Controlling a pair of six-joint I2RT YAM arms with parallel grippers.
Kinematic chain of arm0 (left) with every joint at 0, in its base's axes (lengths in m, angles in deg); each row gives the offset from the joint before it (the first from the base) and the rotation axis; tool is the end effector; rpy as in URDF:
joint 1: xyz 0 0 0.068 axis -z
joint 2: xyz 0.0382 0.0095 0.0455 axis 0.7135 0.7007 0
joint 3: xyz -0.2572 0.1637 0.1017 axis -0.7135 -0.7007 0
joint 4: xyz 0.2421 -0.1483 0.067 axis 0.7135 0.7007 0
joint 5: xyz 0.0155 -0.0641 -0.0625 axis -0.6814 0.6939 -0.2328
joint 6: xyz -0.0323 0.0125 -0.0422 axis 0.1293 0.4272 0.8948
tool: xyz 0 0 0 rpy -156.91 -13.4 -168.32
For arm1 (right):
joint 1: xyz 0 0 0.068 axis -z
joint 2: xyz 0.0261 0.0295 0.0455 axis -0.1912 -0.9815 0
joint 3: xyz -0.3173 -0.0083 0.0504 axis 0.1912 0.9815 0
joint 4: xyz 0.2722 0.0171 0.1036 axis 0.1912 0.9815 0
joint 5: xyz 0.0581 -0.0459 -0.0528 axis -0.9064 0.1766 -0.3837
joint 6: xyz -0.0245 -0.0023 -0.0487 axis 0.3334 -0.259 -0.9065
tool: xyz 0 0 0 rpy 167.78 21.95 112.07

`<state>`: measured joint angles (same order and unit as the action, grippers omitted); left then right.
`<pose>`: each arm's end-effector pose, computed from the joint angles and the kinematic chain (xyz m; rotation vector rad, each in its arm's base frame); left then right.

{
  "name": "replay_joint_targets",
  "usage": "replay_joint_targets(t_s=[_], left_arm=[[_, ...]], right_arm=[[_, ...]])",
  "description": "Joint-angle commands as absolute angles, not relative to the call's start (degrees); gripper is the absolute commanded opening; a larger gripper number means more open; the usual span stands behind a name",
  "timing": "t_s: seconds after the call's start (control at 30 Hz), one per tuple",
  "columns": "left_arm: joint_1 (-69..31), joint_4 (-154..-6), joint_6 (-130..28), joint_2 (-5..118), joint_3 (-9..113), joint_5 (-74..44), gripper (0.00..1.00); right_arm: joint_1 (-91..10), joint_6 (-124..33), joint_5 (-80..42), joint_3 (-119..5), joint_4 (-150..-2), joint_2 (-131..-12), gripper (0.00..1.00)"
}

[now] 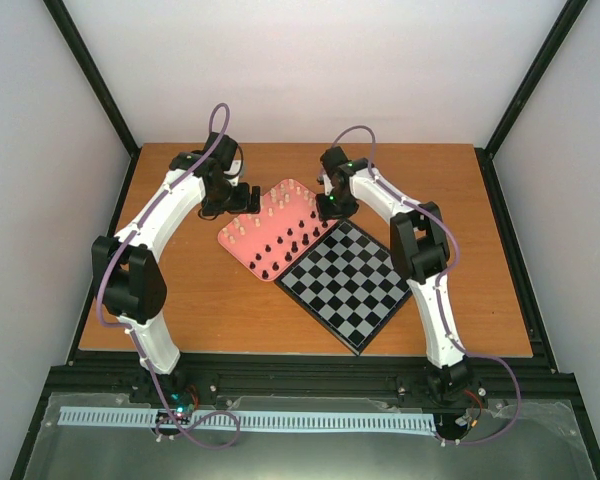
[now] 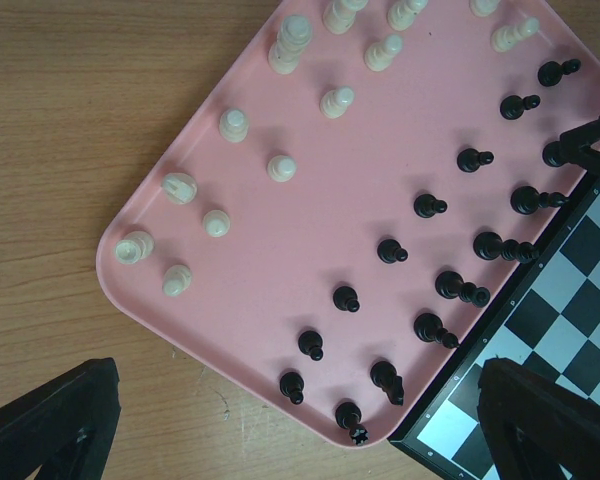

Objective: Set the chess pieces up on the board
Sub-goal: Pick up the chess piece from the storage box.

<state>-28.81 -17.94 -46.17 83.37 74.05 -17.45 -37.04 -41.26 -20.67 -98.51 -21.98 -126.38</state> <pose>0.3925 -0.1214 0.3395 0.0308 2.7860 -0.2862 0.4984 0.2502 0.1959 -0.4124 2.8675 0.3679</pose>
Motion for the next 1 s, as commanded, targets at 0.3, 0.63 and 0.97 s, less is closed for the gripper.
replay_joint_targets(t_s=[0.3,0.63,0.97], left_arm=[[-29.11,-18.11,-45.96,83.75,74.47,-17.32,1.0],[-29.17,-18.13,-45.93,84.09,74.64,-17.18,1.0],[-29.13,-18.14,-45.83,84.02,74.89,-16.94,1.0]], right_arm=[[-38.44,-42.21,-20.82,-101.31,-20.63,-129.32,0.33],[-38.44,-42.62,-19.18,-103.1,-18.33,-128.98,0.07],[-38.44,-42.02,-18.13,-104.97,-17.54,-122.88,0.03]])
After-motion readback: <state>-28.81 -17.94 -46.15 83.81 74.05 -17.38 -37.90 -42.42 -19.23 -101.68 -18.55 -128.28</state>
